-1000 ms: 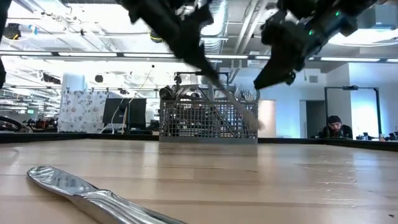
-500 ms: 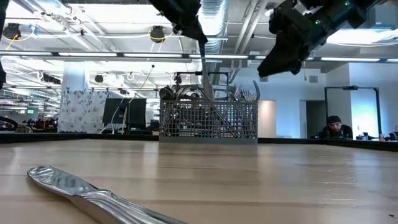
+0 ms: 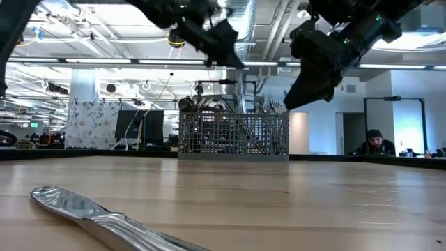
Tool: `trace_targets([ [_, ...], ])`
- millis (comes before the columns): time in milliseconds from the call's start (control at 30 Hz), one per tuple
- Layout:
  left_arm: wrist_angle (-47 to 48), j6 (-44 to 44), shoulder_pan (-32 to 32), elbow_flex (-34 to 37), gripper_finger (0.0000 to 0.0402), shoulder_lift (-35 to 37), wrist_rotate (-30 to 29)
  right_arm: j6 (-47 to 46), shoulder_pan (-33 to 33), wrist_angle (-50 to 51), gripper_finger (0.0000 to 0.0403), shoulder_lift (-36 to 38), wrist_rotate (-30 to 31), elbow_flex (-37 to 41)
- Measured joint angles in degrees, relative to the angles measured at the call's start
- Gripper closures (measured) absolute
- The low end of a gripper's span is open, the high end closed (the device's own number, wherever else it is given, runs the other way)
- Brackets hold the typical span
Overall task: Sort silverware
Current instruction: Put the silver table knife into the gray organizer
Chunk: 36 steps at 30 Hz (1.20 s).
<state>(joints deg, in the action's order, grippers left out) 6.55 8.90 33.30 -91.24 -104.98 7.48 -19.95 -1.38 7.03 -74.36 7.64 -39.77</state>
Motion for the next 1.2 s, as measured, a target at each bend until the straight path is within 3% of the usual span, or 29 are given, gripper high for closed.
trace_targets([
  [167, -0.98, -2.61, -0.07, -1.05, 0.0394, -4.52, -0.26, -0.24, 1.50, -0.15, 0.0301, -0.03, 0.00, 0.00],
  [367, 6.64, -0.99, 0.31, -5.34, 0.0330, -4.83, -0.97, -0.23, 2.47, 0.37, 0.0301, -0.03, -0.02, 0.00],
  [600, 43.10, 2.85, -2.16, -17.80, 0.0258, -0.49, -2.11, -0.16, 2.96, 2.52, 0.0301, 0.06, -0.02, 0.00],
  [733, 61.74, 5.20, -10.96, -18.21, 0.0250, 3.10, 1.23, 1.19, 4.02, 2.14, 0.0301, 0.08, -0.02, 0.00],
  [833, 69.43, 1.54, -20.56, -15.18, 0.0254, 4.73, 0.96, 3.43, 5.23, -1.39, 0.0301, -0.32, -0.03, 0.00],
  [1000, 65.50, -10.41, -37.42, -5.72, 0.0267, 5.28, -4.60, 7.54, 7.61, -11.35, 0.0301, -4.07, -0.10, 0.00],
  [1200, 43.59, -21.63, -52.43, 10.66, 0.0271, 5.23, -5.90, 8.44, 10.81, -20.70, 0.0301, -13.40, -3.89, -0.02],
])
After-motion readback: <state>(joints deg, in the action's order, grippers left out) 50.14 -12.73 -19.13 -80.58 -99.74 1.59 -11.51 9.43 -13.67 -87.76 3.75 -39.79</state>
